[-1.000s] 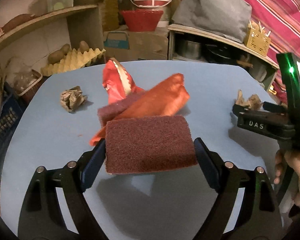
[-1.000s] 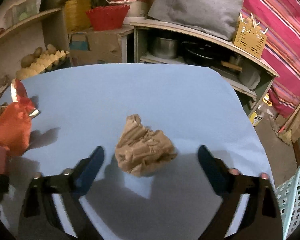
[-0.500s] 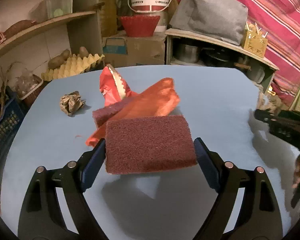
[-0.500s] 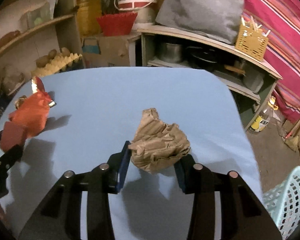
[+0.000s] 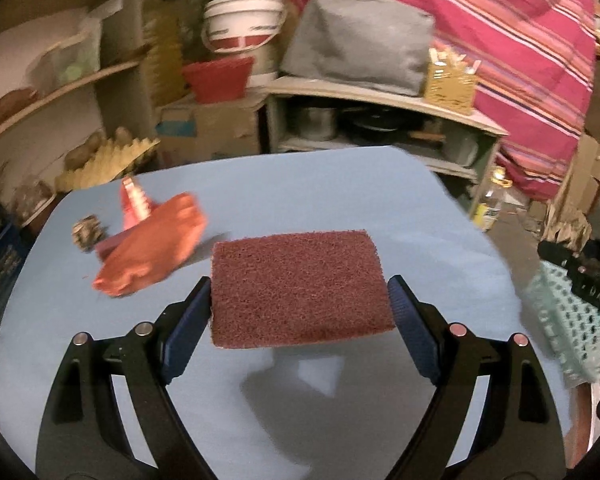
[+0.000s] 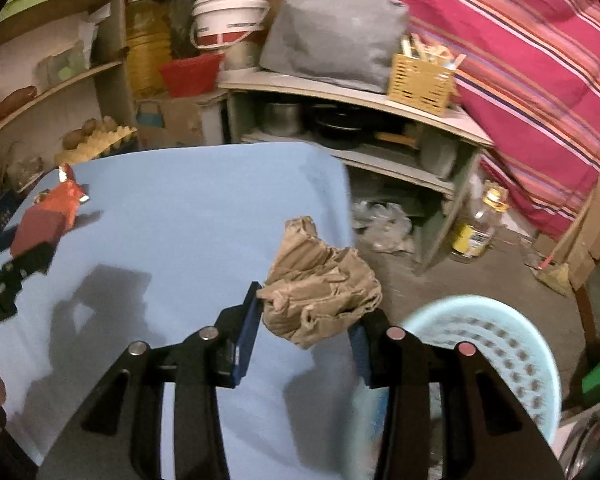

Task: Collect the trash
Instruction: 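Carry the pad and paper over the basket and open both tools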

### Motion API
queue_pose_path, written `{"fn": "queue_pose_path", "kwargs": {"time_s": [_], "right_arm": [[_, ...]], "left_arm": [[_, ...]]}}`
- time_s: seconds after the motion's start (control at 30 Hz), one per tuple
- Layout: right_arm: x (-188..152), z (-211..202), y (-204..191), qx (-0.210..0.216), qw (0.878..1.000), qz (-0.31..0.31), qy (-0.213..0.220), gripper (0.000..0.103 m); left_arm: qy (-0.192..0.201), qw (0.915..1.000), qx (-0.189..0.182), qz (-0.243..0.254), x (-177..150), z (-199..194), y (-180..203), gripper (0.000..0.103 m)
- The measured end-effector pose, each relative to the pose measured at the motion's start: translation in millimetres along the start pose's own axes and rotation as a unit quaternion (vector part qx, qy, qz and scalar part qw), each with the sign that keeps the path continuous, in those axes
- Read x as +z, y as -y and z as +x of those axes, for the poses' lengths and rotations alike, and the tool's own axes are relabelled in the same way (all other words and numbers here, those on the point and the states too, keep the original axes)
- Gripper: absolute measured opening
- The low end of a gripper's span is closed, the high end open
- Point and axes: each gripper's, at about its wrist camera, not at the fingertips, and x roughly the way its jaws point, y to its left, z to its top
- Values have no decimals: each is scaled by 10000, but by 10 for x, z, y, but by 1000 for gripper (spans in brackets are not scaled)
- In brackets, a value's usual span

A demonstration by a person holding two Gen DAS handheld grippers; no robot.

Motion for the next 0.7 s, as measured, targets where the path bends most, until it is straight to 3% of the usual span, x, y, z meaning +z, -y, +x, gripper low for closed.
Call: {"fn": "queue_pose_path", "kwargs": {"time_s": [0.27,0.7], "right_arm": [[-306,-229,904,-317,9981,532,-34,41],[-704,-541,1950,-727,9897,1223,-137,41]], "left_arm": [[87,9983,-469,347,39,-133,928,84],[-95,9881,-1280,845,-76,-104,2248,84]]}}
